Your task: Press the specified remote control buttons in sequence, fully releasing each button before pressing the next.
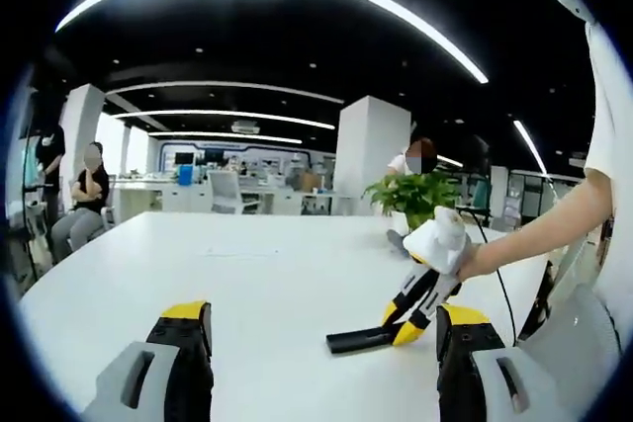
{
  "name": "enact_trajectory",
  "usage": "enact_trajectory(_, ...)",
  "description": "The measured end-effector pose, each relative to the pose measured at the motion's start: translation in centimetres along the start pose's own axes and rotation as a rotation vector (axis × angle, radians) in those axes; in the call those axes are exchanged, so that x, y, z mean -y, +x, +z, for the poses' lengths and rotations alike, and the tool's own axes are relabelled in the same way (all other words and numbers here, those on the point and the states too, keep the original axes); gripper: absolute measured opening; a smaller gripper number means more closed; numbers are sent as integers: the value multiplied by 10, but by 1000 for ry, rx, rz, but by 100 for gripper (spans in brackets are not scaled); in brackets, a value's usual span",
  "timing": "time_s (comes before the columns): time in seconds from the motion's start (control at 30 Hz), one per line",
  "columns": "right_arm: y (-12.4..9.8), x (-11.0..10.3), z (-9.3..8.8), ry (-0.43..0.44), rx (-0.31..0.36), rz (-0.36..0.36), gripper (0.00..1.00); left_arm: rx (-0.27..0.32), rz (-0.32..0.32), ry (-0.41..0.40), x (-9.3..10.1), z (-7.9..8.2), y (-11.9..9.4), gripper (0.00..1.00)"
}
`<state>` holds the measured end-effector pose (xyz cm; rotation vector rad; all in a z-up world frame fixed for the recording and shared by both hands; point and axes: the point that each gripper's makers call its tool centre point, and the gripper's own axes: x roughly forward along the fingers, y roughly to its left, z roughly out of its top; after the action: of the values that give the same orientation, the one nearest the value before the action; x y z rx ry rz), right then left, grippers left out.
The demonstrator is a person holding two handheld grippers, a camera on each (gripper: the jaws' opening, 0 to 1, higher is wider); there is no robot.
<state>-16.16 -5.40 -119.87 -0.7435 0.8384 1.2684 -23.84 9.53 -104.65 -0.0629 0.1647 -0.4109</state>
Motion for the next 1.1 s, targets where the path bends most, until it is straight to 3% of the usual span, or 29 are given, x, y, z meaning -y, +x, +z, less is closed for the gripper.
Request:
enact_trajectory(0.6,5,36,8,-6,-42,12,21,-8,-13,-31,3,-1,-2,95)
enact_trajectory(1.1,10,67,15,-22,-142,25,21,16,-43,-31,9,4,-4,94)
